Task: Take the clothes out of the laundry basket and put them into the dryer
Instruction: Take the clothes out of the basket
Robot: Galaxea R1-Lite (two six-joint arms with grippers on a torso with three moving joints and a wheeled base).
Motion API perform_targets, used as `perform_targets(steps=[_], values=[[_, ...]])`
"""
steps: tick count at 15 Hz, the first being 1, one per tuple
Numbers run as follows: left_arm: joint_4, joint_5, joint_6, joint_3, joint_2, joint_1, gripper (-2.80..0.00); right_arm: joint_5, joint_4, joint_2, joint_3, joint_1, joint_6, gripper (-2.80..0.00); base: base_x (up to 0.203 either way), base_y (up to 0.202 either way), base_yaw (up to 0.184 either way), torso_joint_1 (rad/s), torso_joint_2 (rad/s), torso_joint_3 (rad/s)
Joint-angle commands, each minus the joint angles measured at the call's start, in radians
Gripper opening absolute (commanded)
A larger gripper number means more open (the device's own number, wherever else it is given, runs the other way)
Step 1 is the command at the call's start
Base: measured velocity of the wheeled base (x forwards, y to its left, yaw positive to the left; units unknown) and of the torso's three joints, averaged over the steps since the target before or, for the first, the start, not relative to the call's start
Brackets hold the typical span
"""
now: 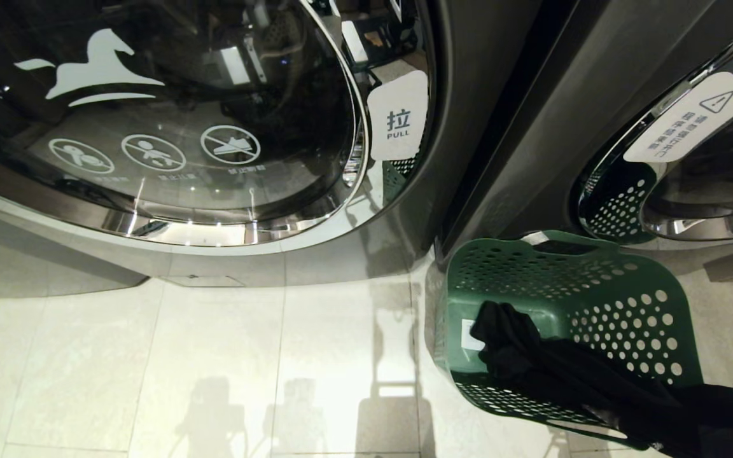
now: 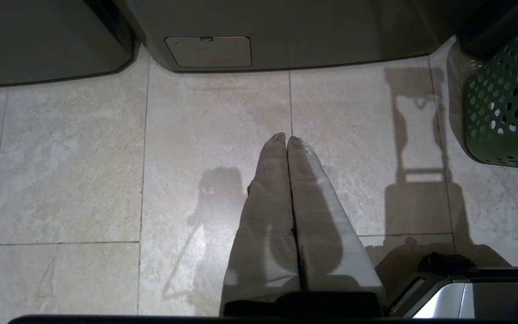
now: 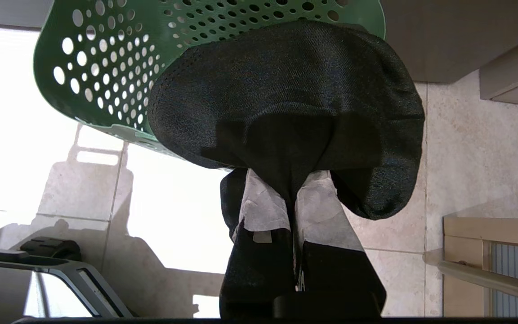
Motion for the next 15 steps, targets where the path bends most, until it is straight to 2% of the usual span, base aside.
perform_targets(steps=[1, 8, 15], values=[[-0.001, 0.002, -0.001, 0.000, 0.000, 0.000, -2.80, 0.001, 0.001, 0.003, 0.001, 0.000, -0.002, -2.80, 0.000, 0.000, 0.000, -0.004, 0.00, 0.147], [0.001, 0.002, -0.013, 0.000, 0.000, 0.000, -2.80, 0.002, 0.002, 0.003, 0.001, 0.000, 0.000, -2.80, 0.000, 0.000, 0.000, 0.000, -0.01, 0.176], [0.001, 0.003, -0.013, -0.001, 0.000, 0.000, -2.80, 0.002, 0.001, 0.003, 0.001, 0.000, 0.000, -2.80, 0.000, 0.000, 0.000, 0.012, -0.37, -0.151]])
